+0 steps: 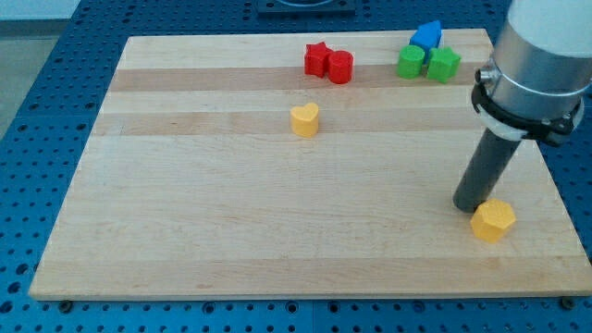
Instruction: Move the yellow heart to the yellow hexagon
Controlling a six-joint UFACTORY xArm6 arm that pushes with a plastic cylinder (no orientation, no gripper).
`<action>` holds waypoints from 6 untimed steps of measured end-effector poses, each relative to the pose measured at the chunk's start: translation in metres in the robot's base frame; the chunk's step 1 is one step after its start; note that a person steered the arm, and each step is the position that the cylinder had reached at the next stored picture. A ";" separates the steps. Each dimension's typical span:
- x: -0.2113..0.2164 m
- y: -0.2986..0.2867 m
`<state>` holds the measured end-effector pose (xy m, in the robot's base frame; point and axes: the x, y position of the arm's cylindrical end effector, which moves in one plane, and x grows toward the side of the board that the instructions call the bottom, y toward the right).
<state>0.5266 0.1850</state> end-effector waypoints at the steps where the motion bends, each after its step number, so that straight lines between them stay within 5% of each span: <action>1: 0.000 0.000; 4: -0.014 -0.117; 6: -0.062 -0.204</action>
<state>0.4650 -0.0186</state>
